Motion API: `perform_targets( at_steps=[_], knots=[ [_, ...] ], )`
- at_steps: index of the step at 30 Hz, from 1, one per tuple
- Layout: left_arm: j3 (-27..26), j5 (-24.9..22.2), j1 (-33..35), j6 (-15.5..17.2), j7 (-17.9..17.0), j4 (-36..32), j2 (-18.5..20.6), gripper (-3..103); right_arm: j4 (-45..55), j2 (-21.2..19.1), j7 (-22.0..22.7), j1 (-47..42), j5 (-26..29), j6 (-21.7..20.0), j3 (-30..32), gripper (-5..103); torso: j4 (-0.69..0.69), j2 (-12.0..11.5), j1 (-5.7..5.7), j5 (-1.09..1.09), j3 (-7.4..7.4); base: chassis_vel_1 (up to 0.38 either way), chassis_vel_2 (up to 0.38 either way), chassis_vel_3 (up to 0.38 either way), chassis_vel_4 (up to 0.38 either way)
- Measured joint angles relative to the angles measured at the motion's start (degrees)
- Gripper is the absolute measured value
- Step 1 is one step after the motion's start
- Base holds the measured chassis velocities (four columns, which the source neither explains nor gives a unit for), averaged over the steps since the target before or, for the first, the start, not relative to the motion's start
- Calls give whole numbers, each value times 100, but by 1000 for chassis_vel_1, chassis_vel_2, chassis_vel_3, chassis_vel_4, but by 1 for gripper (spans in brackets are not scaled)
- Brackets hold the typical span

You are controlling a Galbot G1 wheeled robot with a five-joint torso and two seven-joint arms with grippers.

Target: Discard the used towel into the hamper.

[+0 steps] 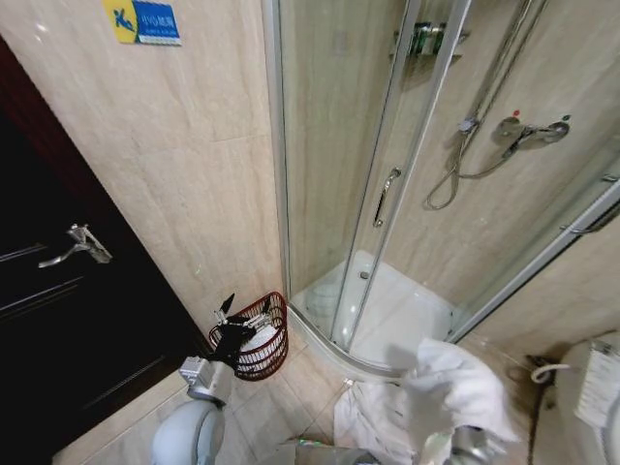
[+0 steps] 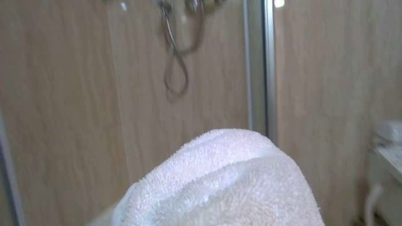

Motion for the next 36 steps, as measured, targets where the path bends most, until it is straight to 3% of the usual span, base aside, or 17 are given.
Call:
perform_targets(
  at_steps=[5,18,23,36],
  knots=[
    [0,0,0,0,0,0,0,100,624,36,-220,-10,-114,279,133,10,0,0,0,-5,0,0,0,0,0],
    [0,0,0,0,0,0,0,100,1636,27,-375,13,-85,528,422,10,-1,0,0,-2,0,0,0,0,0],
    [0,0,0,0,0,0,0,100,1942,56,-651,40,-13,848,549,10,-1,0,0,-3,0,0,0,0,0],
    [0,0,-1,0,0,0,0,100,2285,57,-633,2,-1,884,557,10,0,0,3,-2,1,9,-7,-7,8]
  ],
)
